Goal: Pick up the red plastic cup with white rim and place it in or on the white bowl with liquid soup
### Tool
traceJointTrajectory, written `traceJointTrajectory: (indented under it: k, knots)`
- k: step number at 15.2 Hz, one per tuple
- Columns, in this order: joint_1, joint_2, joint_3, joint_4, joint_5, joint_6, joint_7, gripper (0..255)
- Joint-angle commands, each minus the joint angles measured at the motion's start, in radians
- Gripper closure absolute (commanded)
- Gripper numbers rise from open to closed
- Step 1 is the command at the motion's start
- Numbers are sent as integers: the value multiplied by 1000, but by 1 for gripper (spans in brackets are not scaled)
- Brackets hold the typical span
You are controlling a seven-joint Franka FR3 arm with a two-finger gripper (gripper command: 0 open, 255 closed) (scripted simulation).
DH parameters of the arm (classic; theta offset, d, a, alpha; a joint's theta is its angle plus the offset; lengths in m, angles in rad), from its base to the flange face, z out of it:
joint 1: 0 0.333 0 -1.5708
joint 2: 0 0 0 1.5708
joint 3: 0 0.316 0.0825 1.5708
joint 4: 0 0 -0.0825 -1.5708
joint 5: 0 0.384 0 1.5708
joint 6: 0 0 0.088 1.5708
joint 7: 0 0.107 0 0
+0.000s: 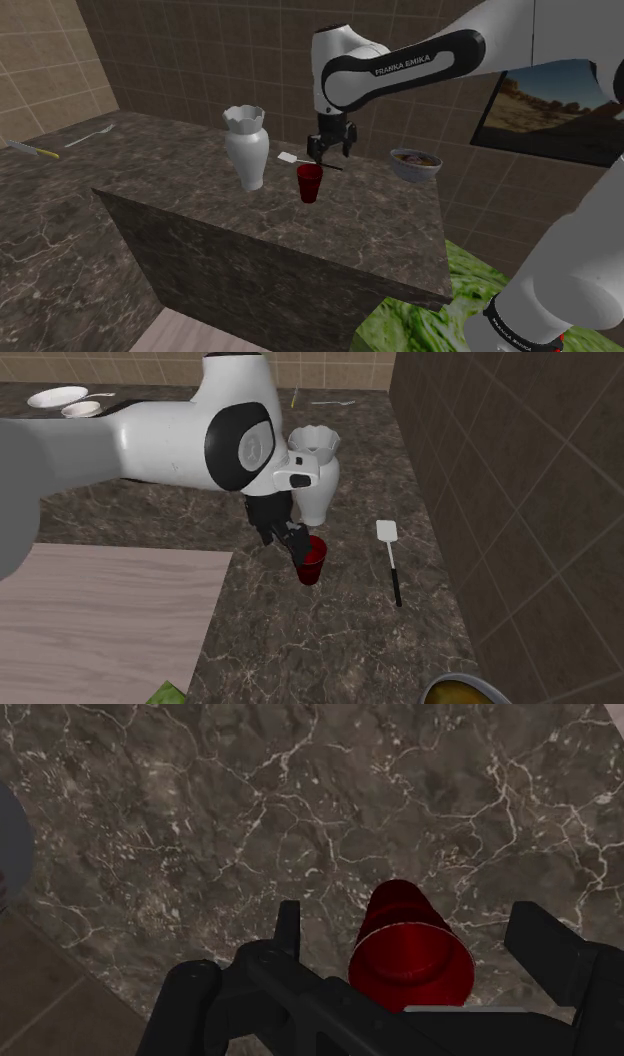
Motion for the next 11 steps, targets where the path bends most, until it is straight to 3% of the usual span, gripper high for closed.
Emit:
traceJointTrajectory:
  k: [1,9,11]
  knots:
    - [7,84,7,73,-24,-4,22,0]
    - [73,438,13,425,-117,-68,99,0]
    - [77,460,10,438,-123,-62,102,0]
